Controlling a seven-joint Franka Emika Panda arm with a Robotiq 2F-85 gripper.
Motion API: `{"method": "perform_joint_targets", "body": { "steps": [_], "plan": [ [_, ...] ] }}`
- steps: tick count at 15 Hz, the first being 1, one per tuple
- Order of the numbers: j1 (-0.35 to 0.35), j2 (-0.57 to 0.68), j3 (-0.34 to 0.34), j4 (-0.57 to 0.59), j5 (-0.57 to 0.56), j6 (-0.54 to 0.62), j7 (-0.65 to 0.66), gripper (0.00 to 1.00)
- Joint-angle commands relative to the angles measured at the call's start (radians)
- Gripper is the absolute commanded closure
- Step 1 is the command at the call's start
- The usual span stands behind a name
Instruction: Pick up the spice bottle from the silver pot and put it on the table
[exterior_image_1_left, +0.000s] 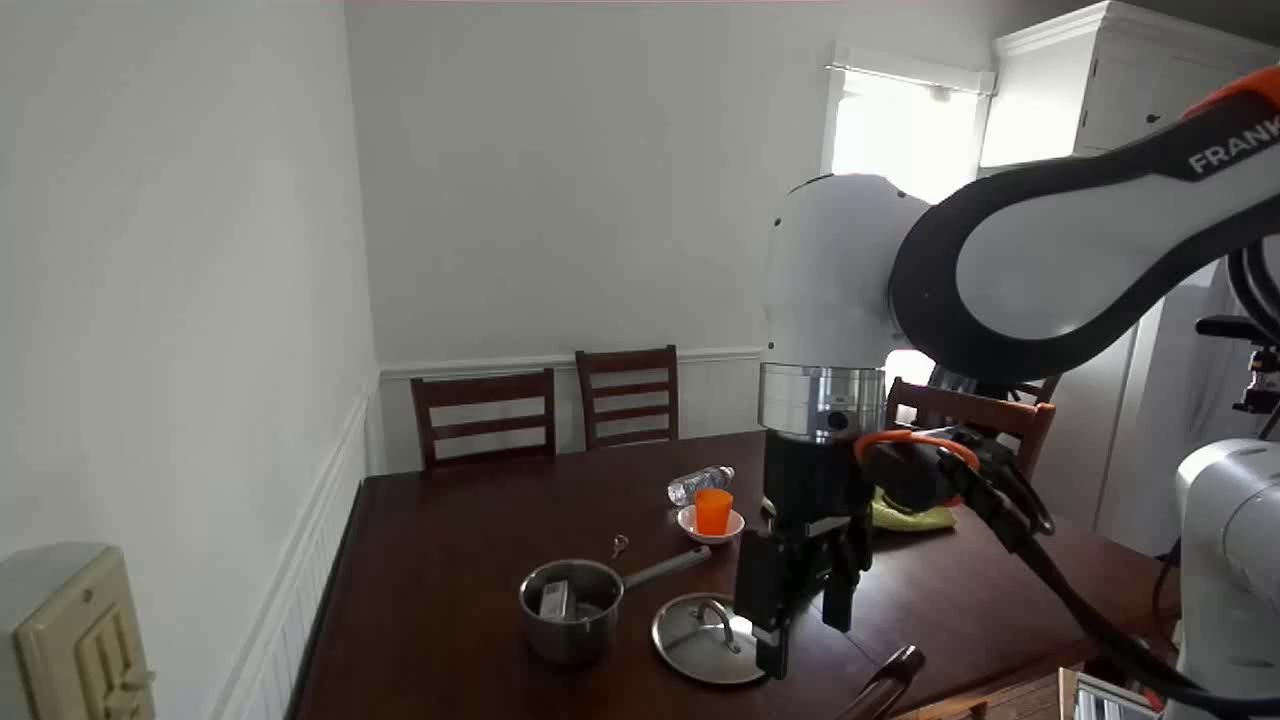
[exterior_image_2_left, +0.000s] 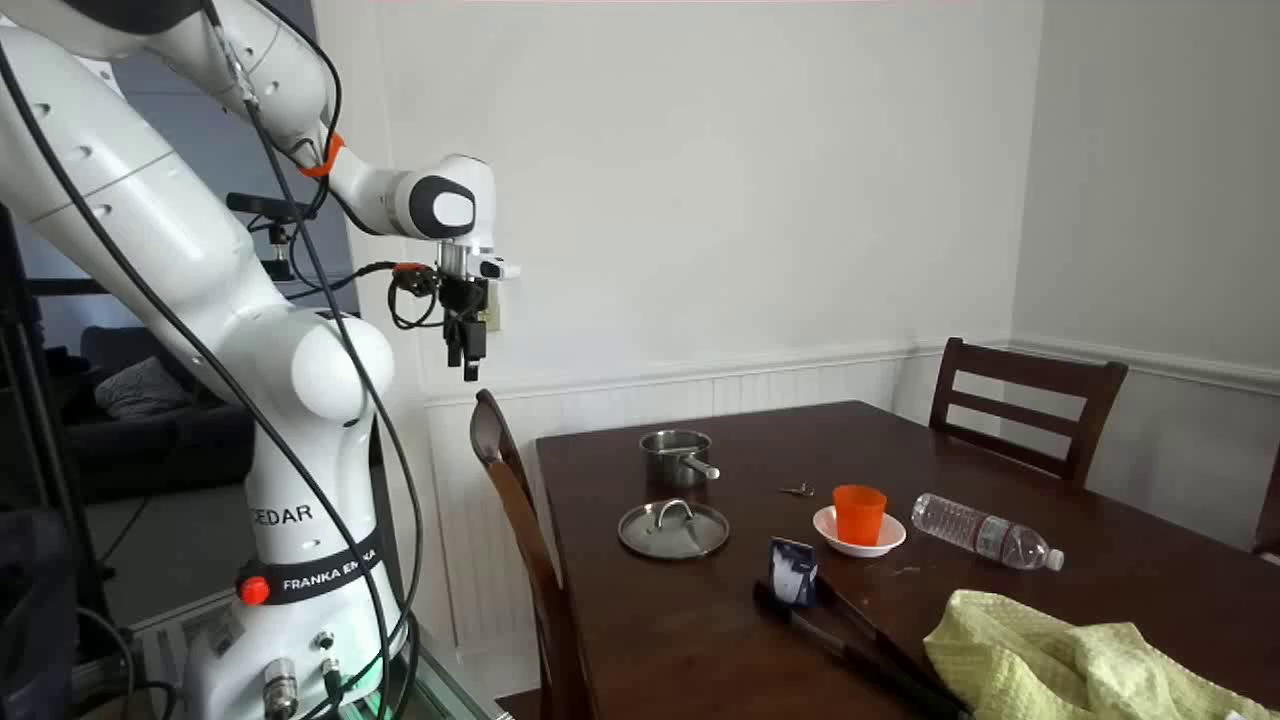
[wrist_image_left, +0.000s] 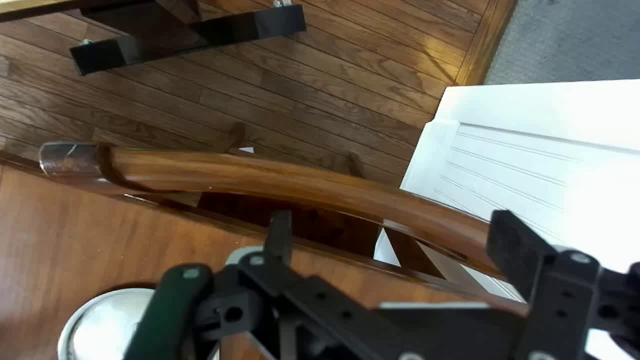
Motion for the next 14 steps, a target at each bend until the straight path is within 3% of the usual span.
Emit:
{"method": "perform_joint_targets", "body": {
  "steps": [1, 6, 7, 10, 14],
  "plan": [
    [0.005, 0.0, -0.005, 0.001, -0.004, -0.001, 0.002, 0.0],
    [0.005, 0.0, -0.005, 0.001, -0.004, -0.001, 0.002, 0.0],
    [-0.013, 0.021, 0.002, 0.015, 0.002, 0.003, 0.049, 0.0],
    [-0.112, 0.099, -0.003, 0.059, -0.049, 0.082, 0.168, 0.0],
    [-0.265, 0.282, -0.047, 0.148, -0.174, 0.284, 0.246, 0.0]
  ]
}}
